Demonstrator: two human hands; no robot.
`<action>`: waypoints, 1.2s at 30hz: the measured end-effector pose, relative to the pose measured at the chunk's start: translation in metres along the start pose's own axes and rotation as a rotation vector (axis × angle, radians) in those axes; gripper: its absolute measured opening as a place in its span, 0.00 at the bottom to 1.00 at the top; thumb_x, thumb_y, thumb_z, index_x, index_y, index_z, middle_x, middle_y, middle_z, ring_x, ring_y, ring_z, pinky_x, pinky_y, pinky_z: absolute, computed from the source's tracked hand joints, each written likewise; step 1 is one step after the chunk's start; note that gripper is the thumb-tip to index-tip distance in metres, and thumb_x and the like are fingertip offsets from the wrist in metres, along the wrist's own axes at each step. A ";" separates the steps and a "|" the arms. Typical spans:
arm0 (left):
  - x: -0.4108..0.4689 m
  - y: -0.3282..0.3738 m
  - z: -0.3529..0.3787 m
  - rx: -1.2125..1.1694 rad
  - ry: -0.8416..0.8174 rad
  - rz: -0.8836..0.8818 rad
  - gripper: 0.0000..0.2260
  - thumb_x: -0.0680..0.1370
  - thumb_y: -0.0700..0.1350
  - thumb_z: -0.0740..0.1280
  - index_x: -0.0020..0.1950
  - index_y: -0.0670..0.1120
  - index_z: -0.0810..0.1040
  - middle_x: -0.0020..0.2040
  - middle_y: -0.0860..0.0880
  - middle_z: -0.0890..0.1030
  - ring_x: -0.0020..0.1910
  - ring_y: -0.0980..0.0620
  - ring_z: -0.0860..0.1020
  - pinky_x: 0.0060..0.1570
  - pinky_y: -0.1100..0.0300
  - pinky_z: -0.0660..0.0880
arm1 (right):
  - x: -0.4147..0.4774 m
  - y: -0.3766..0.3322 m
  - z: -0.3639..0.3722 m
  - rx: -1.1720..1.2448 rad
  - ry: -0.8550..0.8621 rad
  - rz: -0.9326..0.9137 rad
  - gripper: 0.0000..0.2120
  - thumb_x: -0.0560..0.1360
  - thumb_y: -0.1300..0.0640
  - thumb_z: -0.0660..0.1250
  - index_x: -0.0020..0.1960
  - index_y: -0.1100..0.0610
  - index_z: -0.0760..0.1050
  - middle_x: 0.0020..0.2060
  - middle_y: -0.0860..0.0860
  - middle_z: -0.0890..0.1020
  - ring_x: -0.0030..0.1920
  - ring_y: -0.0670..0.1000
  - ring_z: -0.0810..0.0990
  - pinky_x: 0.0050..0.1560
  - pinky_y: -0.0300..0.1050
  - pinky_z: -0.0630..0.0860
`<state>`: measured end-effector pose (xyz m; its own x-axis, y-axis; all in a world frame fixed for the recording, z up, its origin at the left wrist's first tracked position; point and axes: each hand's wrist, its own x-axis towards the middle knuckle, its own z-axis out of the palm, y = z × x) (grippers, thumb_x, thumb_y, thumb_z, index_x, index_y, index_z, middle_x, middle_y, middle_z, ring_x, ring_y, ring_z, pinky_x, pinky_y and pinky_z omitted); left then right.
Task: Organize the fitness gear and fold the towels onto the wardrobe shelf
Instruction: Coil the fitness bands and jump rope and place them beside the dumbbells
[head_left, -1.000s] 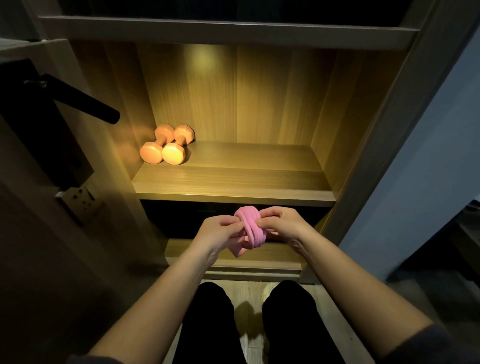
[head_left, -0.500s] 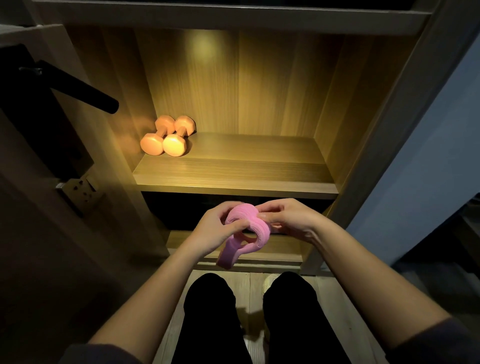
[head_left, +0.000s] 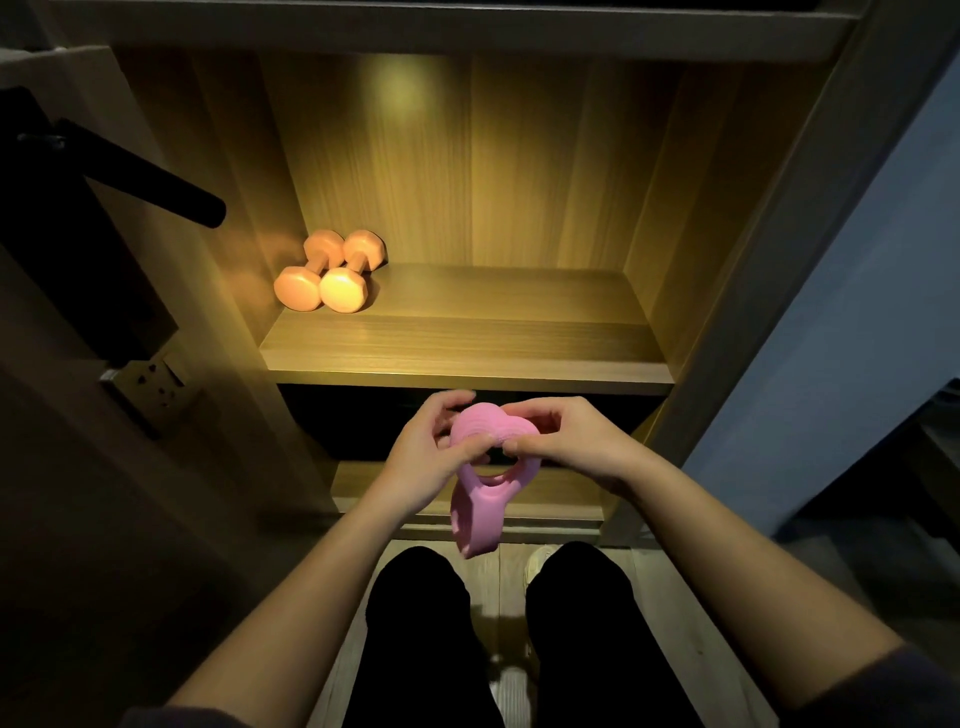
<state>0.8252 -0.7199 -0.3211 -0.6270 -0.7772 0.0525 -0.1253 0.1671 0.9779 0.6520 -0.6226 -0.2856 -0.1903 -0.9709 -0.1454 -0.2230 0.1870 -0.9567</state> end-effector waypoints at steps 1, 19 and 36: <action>0.000 0.003 -0.004 0.020 -0.033 0.037 0.22 0.72 0.42 0.76 0.63 0.54 0.73 0.58 0.53 0.79 0.52 0.66 0.79 0.47 0.70 0.76 | 0.000 -0.001 -0.002 0.003 -0.009 -0.002 0.20 0.71 0.64 0.74 0.63 0.58 0.79 0.51 0.48 0.85 0.51 0.42 0.83 0.48 0.36 0.79; 0.002 0.024 -0.008 0.177 0.094 0.191 0.14 0.74 0.44 0.74 0.59 0.53 0.83 0.55 0.58 0.83 0.56 0.61 0.79 0.59 0.57 0.77 | 0.000 -0.012 -0.002 0.113 0.051 -0.061 0.17 0.74 0.63 0.72 0.62 0.60 0.79 0.53 0.55 0.84 0.52 0.48 0.81 0.53 0.39 0.79; 0.028 0.027 -0.019 0.180 0.173 0.119 0.17 0.80 0.54 0.65 0.67 0.52 0.77 0.58 0.58 0.80 0.52 0.61 0.80 0.53 0.66 0.76 | 0.034 -0.013 0.019 0.389 0.223 0.047 0.12 0.76 0.58 0.70 0.59 0.58 0.79 0.48 0.54 0.83 0.46 0.50 0.79 0.52 0.49 0.78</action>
<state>0.8189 -0.7488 -0.2895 -0.5067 -0.8352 0.2136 -0.2027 0.3562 0.9122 0.6668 -0.6604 -0.2829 -0.4029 -0.8985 -0.1741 0.1592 0.1185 -0.9801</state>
